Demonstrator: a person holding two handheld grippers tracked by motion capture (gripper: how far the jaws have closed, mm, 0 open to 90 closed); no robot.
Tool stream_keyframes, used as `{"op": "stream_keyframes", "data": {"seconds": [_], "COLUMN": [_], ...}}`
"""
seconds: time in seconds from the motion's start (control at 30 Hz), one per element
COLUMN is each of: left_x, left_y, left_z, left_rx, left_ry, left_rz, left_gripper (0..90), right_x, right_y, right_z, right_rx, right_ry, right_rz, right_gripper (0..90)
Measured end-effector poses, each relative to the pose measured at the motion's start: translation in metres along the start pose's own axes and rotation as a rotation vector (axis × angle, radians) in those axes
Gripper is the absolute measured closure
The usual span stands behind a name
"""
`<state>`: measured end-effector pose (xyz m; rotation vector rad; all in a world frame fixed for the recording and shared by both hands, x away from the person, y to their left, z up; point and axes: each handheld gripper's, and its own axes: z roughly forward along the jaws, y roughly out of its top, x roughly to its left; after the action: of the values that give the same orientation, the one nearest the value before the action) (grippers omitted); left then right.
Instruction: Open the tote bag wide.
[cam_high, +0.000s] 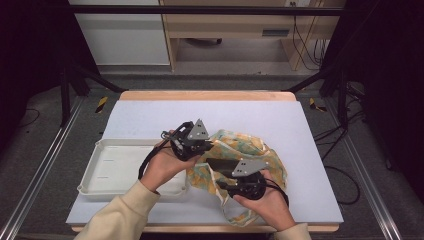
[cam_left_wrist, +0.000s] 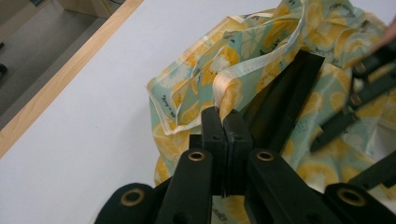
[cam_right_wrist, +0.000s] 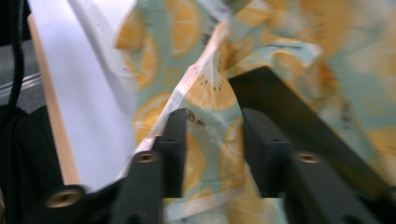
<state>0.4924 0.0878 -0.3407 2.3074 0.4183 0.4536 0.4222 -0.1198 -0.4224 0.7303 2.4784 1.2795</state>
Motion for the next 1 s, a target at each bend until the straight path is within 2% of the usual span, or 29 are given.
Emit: {"op": "stream_keyframes", "data": {"seconds": [0.03,0.13,0.33,0.53,0.63,0.7,0.87,1.0], "left_x": [0.003,0.007,0.025,0.034,0.034,0.032,0.030,0.030], "left_y": [0.000,-0.001,0.001,0.001,0.000,0.000,-0.001,-0.001], "left_z": [0.001,0.003,0.017,0.028,0.031,0.030,0.027,0.027], "left_rx": [0.005,0.013,0.027,0.034,0.040,0.048,0.051,0.054], "left_ry": [0.008,0.016,0.046,0.072,0.074,0.065,0.064,0.061], "left_rz": [-0.003,-0.004,-0.017,-0.034,-0.036,-0.026,-0.021,-0.018], "left_gripper": [89.8,89.8,89.7,89.6,89.6,89.8,89.8,89.8], "right_x": [0.006,0.013,0.030,0.045,0.048,0.050,0.046,0.043], "right_y": [0.001,0.002,0.001,-0.001,-0.003,-0.003,-0.002,0.000], "right_z": [0.004,0.005,0.011,0.027,0.032,0.034,0.019,0.001], "right_rx": [0.002,-0.009,-0.009,0.024,0.031,0.045,0.017,-0.028], "right_ry": [0.013,0.032,0.088,0.153,0.166,0.148,0.089,0.062], "right_rz": [-0.017,-0.030,-0.058,-0.083,-0.086,-0.105,-0.100,-0.093], "right_gripper": [81.5,90.0,90.0,90.0,90.0,90.0,61.2,54.1]}}
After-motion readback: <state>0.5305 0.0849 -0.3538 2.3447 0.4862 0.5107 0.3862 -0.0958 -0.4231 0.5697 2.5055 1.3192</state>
